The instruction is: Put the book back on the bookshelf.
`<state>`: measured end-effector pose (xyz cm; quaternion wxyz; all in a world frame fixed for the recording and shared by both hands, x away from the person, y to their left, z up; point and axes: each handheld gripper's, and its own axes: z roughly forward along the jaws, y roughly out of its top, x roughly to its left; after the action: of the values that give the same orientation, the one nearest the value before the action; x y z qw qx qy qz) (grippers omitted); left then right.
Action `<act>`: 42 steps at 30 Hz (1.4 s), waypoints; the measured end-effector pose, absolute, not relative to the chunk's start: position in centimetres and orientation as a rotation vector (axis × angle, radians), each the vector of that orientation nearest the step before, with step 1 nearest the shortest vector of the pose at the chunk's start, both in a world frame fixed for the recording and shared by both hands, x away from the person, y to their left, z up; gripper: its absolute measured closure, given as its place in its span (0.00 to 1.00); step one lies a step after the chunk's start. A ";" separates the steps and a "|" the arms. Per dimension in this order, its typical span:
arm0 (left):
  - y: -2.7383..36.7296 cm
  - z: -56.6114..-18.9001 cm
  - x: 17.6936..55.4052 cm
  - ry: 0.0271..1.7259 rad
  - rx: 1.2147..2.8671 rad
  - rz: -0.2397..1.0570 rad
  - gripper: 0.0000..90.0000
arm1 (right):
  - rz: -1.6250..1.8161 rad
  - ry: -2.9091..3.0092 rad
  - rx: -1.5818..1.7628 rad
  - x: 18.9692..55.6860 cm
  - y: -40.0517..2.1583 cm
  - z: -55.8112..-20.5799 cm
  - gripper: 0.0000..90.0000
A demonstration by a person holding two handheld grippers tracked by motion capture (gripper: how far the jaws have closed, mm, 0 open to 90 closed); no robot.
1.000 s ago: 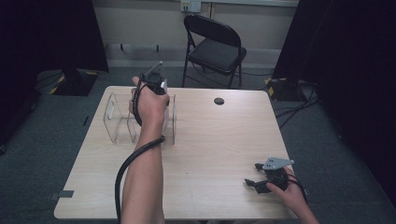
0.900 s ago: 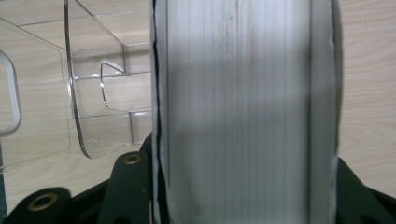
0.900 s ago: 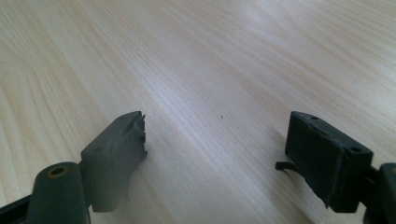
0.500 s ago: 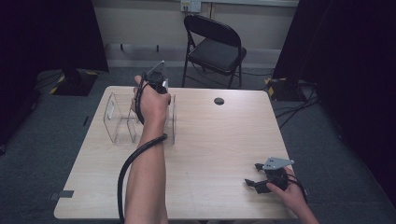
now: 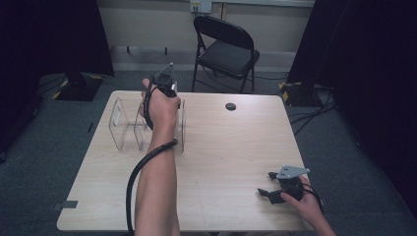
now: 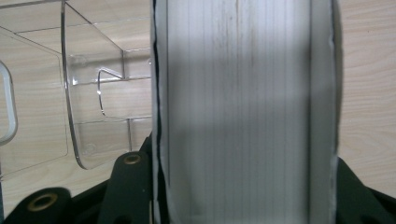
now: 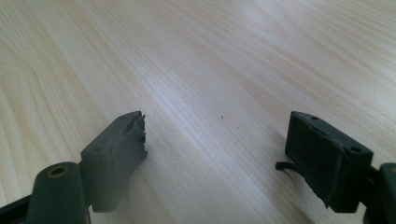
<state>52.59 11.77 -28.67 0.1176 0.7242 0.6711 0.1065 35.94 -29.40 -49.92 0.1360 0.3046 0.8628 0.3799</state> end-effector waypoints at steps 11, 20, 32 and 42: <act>11.7 -29.0 52.9 1.971 2.106 0.315 0.59 | 1.099 2.500 0.878 35.9 -29.4 -49.9 0.21; 11.3 -29.1 53.2 1.969 2.115 0.305 0.59 | 1.100 2.500 0.877 35.9 -29.4 -49.9 0.21; 11.0 -29.5 53.5 1.974 2.106 0.321 0.59 | 1.101 2.500 0.871 35.9 -29.4 -49.9 0.21; 10.5 -29.9 53.9 1.956 2.138 0.337 0.59 | 1.107 2.501 0.873 35.9 -29.4 -50.0 0.21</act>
<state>53.93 10.49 -29.92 0.1121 0.7283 0.6662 0.1149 35.94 -29.38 -49.96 0.1349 0.3012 0.8632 0.3821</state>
